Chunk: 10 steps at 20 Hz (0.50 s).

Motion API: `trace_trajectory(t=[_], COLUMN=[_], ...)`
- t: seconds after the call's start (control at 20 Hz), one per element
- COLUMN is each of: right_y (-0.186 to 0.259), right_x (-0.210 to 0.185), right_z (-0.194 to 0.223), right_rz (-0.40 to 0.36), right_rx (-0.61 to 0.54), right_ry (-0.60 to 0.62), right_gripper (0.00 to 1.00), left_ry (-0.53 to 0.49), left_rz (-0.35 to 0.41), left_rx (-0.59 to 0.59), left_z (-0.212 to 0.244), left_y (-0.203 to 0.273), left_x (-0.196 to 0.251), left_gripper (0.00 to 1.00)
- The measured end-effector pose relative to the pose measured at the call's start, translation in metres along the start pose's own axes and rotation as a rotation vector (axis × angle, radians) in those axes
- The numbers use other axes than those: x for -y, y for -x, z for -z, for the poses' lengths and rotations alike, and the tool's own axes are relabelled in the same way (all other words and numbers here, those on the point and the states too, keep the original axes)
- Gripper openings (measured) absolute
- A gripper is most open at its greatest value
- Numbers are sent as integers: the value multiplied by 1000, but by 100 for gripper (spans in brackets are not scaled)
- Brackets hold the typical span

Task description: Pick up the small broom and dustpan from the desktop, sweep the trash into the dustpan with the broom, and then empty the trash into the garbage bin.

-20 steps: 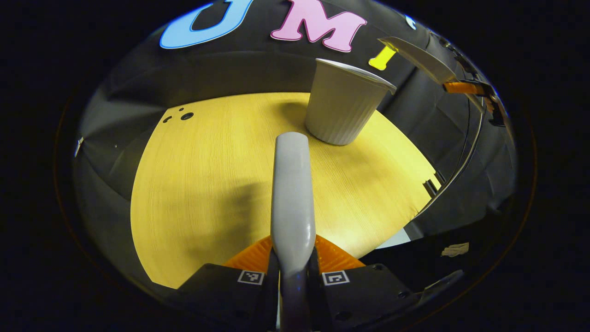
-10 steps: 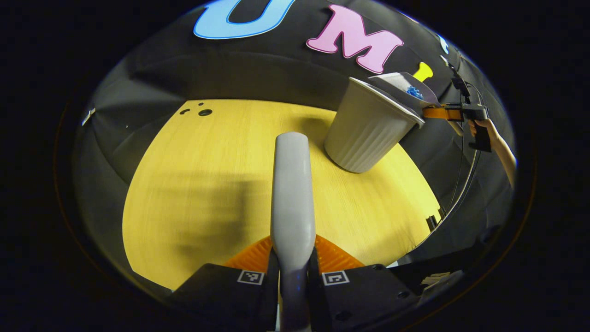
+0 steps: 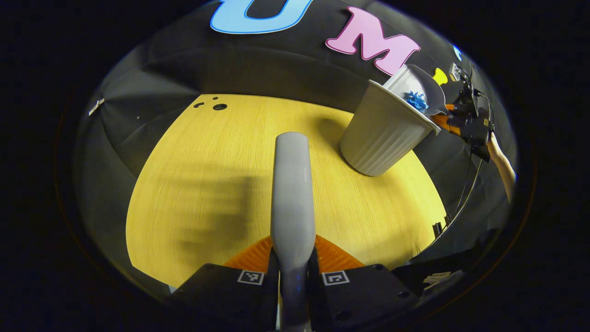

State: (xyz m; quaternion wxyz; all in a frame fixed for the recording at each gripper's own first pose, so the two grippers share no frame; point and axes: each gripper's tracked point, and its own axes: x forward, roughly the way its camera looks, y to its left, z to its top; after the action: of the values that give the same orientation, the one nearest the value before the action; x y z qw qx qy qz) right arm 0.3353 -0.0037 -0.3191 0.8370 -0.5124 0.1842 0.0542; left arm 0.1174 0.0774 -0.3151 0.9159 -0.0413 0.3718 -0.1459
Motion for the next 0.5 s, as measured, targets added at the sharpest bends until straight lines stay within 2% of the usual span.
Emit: trace_trajectory(t=[0.2,0.35,0.5], right_y=[5,37,34], right_x=[14,27,35], right_z=[-2,-6,-2], right_rz=[67,160,219], right_rx=[49,77,78], right_ry=[146,273,383], right_gripper=[37,37,37], left_ry=[-2,7,37], left_rz=[-16,-23,-29], left_rx=[-12,-14,-16], left_z=[4,7,12], left_y=[-4,-1,3], left_x=[-3,-5,-9], left_gripper=[31,31,31])
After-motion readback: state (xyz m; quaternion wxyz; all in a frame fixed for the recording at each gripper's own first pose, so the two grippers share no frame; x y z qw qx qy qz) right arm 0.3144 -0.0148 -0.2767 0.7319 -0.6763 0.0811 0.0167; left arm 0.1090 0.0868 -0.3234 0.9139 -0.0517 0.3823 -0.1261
